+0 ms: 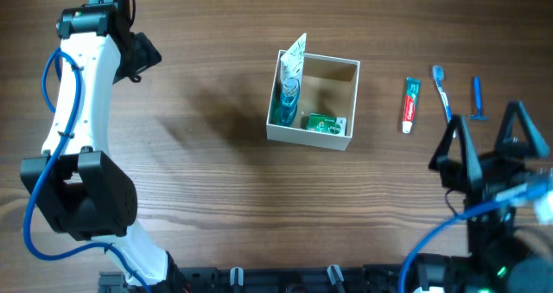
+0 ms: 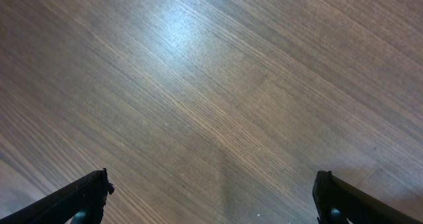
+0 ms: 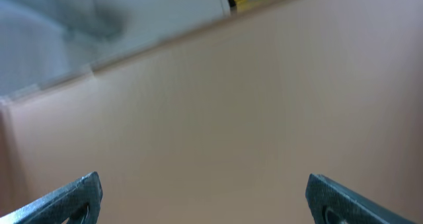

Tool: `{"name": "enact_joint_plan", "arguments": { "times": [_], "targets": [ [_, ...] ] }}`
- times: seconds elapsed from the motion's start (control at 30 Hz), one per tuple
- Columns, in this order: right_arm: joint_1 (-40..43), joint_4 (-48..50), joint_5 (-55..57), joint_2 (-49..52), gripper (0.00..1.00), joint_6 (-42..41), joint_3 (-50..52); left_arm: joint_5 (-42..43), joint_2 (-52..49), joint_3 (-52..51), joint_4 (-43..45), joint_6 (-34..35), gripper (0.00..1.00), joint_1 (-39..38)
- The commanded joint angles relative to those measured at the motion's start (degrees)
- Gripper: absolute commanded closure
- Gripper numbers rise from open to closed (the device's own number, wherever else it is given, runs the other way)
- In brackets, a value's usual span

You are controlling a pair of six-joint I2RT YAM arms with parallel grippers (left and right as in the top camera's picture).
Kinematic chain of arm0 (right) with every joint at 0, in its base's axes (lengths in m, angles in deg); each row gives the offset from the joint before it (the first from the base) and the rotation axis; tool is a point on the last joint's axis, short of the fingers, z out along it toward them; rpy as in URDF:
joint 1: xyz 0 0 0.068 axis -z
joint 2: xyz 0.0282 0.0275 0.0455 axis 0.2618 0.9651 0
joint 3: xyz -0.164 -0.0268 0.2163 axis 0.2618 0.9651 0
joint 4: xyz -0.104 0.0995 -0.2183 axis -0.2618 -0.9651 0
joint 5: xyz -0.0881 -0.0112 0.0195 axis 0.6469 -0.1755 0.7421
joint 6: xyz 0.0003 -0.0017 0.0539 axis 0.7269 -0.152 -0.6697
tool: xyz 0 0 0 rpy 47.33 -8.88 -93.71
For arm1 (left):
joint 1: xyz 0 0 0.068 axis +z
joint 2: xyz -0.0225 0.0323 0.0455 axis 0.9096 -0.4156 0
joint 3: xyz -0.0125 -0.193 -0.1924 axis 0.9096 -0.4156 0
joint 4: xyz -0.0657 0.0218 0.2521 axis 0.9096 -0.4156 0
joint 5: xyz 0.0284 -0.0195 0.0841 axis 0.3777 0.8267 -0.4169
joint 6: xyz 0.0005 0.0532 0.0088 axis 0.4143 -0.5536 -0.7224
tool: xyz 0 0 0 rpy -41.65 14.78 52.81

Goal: Pack container
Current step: 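Raise the right gripper and move it over the red Colgate toothpaste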

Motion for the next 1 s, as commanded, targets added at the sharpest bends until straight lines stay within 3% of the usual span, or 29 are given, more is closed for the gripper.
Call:
{"name": "enact_joint_plan", "arguments": {
  "times": [0.0,0.2,0.37,0.73,0.97],
  "targets": [
    [-0.3,-11.8,-4.1,12.1,0.0,6.8,-13.4,-0.5,-0.2,0.0,0.0,0.2,0.0,0.2],
    [-0.3,-44.6,-1.9,33.1,0.0,11.2,-37.4,-0.5,-0.2,0.0,0.0,0.2,0.0,0.2],
    [-0.3,-63.8,0.5,49.6,0.0,11.1,-52.9,-0.5,-0.2,0.0,0.0,0.2,0.0,0.2],
    [-0.3,-78.6,0.3,67.1,0.0,11.2,-58.1,-0.5,-0.2,0.0,0.0,0.2,0.0,0.2],
    [-0.3,-79.3,0.2,74.3,0.0,10.9,-58.1,-0.5,-0.2,0.0,0.0,0.2,0.0,0.2]
  ]
}}
